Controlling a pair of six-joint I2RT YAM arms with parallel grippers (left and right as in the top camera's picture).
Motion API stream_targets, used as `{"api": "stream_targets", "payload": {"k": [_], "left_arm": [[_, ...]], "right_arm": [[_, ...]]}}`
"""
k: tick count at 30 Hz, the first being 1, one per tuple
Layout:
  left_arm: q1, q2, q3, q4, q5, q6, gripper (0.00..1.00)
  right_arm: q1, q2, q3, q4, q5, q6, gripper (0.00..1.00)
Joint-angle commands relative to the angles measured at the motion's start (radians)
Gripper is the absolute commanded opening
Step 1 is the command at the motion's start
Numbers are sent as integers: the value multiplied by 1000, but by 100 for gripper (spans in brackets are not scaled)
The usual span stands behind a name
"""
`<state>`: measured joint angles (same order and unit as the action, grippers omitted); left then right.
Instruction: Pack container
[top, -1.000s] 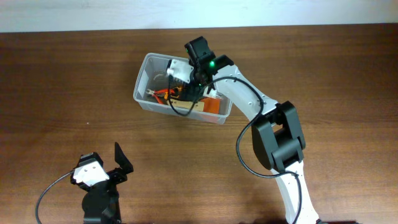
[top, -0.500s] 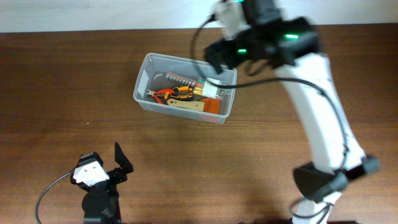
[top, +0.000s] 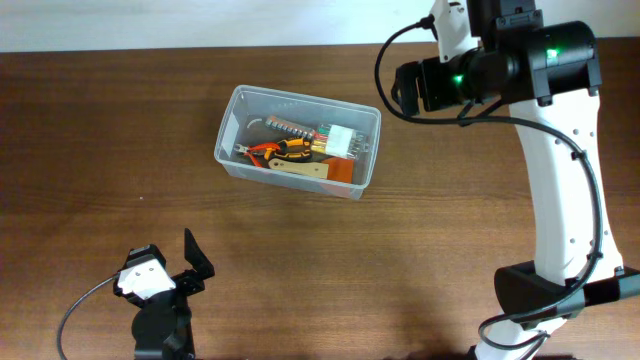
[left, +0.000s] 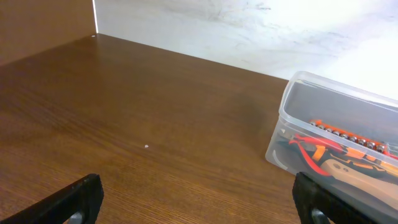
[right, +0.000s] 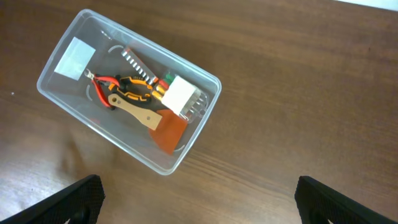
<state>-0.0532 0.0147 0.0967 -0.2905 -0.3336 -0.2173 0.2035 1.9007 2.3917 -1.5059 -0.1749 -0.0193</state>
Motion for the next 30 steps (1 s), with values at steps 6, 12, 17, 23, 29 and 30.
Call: {"api": "stream_targets", "payload": {"k": [6, 12, 17, 23, 29, 30], "left_arm": [[-4, -5, -4, -1, -4, 9, 99], [-4, -5, -4, -1, -4, 9, 99], [-4, -5, -4, -1, -3, 9, 99], [-4, -5, -4, -1, -4, 9, 99], [-4, -5, -4, -1, -4, 9, 99], [-4, -5, -4, -1, -4, 9, 99]], "right_arm": [[-2, -8, -2, -2, 3, 13, 99], [-2, -8, -2, -2, 2, 13, 99], [0, -9, -3, -2, 3, 13, 99], [11, -122, -32, 23, 122, -32, 99], [5, -377, -288, 288, 235, -33, 99], [5, -422, -350, 367, 254, -33, 99]]}}
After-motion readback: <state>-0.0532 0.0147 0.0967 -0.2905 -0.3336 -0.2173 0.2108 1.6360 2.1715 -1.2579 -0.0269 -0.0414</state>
